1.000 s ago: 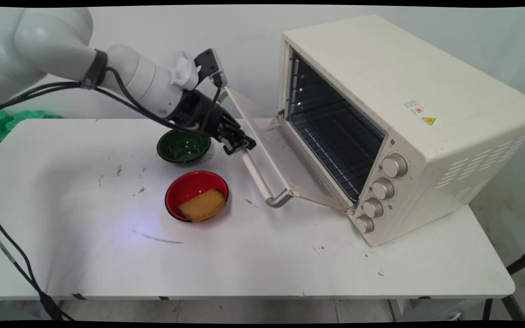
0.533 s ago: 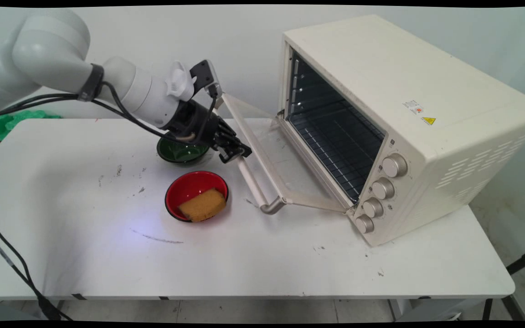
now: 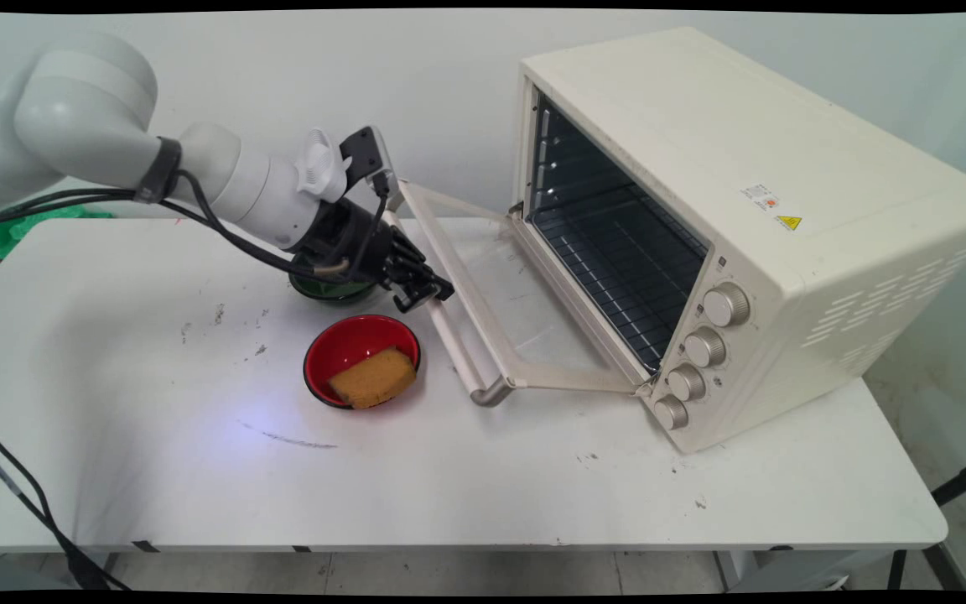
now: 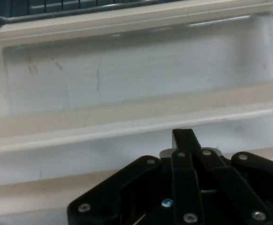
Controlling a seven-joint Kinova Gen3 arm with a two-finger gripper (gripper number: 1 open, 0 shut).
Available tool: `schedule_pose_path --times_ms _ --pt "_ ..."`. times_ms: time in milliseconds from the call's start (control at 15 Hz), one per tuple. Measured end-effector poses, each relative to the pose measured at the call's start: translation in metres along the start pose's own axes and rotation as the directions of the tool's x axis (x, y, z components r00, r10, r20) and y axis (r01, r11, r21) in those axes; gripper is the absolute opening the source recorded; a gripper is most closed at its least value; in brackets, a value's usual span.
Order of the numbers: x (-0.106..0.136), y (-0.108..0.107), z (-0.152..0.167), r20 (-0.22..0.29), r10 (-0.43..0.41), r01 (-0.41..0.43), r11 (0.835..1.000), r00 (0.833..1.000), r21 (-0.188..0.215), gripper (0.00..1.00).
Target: Open the oven
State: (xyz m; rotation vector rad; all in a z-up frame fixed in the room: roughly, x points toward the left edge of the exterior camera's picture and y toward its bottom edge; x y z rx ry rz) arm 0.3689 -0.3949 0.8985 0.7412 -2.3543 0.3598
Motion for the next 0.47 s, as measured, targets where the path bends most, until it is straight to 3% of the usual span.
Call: schedule_pose_path --times_ms 467 --pt "-0.014 0.001 -0.002 0.007 0.006 -0.006 1.0 1.0 0.001 0.0"
